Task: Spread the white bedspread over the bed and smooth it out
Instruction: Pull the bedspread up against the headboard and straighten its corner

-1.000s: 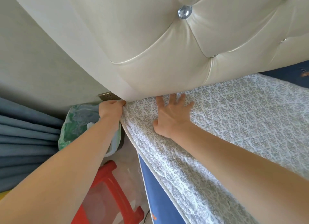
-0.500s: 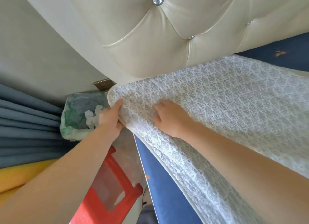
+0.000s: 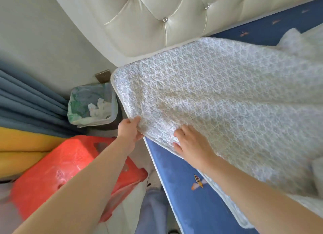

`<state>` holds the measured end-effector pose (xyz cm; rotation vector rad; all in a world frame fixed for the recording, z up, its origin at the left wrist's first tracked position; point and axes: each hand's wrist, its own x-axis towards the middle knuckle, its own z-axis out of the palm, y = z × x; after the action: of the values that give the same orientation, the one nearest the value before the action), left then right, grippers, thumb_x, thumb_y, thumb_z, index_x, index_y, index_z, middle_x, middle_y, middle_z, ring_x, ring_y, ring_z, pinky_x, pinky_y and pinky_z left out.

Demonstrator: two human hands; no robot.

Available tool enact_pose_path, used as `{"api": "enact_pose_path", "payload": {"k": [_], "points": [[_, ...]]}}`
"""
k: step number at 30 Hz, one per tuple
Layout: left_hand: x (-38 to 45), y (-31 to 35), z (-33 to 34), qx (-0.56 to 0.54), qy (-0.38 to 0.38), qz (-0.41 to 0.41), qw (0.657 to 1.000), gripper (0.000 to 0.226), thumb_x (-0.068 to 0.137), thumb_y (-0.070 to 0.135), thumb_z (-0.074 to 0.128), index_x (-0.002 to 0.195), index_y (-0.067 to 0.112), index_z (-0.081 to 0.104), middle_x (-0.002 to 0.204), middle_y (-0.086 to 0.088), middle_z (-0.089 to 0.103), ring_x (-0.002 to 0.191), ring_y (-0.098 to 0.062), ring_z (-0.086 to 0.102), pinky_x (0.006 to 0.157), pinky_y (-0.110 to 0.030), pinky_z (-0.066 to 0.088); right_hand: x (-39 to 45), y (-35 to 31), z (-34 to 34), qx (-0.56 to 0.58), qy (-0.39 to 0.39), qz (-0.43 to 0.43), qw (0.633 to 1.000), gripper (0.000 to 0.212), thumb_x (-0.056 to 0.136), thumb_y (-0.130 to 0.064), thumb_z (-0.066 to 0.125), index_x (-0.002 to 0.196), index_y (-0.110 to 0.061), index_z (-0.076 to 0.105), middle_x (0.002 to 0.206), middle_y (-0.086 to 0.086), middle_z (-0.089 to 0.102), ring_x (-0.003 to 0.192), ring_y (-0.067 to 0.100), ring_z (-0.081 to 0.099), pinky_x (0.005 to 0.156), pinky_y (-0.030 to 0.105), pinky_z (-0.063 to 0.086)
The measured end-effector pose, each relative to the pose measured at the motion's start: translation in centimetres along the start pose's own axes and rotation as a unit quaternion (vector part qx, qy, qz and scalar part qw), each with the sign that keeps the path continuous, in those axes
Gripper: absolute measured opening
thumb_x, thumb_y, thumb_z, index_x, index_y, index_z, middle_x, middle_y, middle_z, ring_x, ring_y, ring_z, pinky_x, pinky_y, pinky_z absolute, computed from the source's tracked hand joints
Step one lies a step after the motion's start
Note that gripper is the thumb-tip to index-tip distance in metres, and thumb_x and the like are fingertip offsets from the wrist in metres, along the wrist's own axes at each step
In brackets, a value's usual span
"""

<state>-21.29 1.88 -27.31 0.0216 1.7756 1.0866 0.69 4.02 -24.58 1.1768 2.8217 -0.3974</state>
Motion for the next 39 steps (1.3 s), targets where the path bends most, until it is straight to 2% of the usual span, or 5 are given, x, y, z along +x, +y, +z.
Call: {"api": "enact_pose_path", "payload": {"k": [8, 16, 27, 34, 39], "points": [[-0.8, -0.1, -0.4, 0.031, 0.059, 0.064, 0.996, 0.017, 0.091, 0.025, 0.07, 0.096, 0.01, 0.062, 0.095, -0.011, 0.071, 0.083, -0.026, 0.072, 0.069, -0.043, 0.062, -3.5, -2.2, 2.0, -0.088, -0.086, 0.11, 0.986, 0.04, 0.04, -0.012, 0.087, 0.074, -0.008, 0.066, 0.079, 0.008, 0.056, 0.071, 0.028, 0.057, 0.06, 0.036, 0.049], [-3.0, -3.7, -0.8, 0.091, -0.07, -0.016, 0.993, 0.047, 0.067, 0.034, 0.088, 0.1, 0.009, 0.067, 0.105, -0.02, 0.073, 0.094, -0.032, 0.071, 0.087, -0.049, 0.058, -6.1, -9.5, 0.5, 0.082, -0.074, 0.055, 0.992, 0.011, 0.091, -0.019, 0.053, 0.094, -0.009, 0.052, 0.054, 0.0, 0.039, 0.039, 0.015, 0.038, 0.037, 0.022, 0.021], [-3.9, -7.1, -1.5, 0.112, -0.043, -0.077, 0.99, 0.021, 0.083, 0.002, 0.075, 0.099, 0.002, 0.061, 0.097, -0.017, 0.072, 0.072, -0.024, 0.073, 0.056, -0.033, 0.061, -12.2, -3.1, 2.8, -0.071, -0.217, 0.172, 0.958, 0.054, 0.084, -0.016, 0.057, 0.134, -0.005, 0.04, 0.119, 0.013, 0.053, 0.1, 0.029, 0.055, 0.076, 0.036, 0.042], [-6.5, -10.4, -3.2, 0.113, -0.015, -0.051, 0.992, 0.004, 0.088, 0.003, 0.07, 0.089, 0.003, 0.066, 0.094, -0.015, 0.073, 0.08, -0.027, 0.072, 0.067, -0.036, 0.062, -16.6, -7.5, 2.8, 0.05, -0.24, 0.074, 0.967, 0.04, 0.039, -0.013, 0.08, 0.071, -0.016, 0.057, 0.057, -0.005, 0.036, 0.042, 0.012, 0.022, 0.039, 0.019, 0.005], [-8.1, -10.9, -2.5, 0.09, 0.014, -0.037, 0.995, 0.004, 0.09, 0.006, 0.069, 0.089, 0.009, 0.066, 0.089, -0.011, 0.072, 0.078, -0.023, 0.072, 0.067, -0.036, 0.061, -19.8, -4.5, 4.3, 0.028, -0.177, 0.246, 0.952, 0.047, 0.051, -0.024, 0.086, 0.092, -0.012, 0.066, 0.078, 0.002, 0.066, 0.067, 0.021, 0.065, 0.06, 0.033, 0.052]]}}
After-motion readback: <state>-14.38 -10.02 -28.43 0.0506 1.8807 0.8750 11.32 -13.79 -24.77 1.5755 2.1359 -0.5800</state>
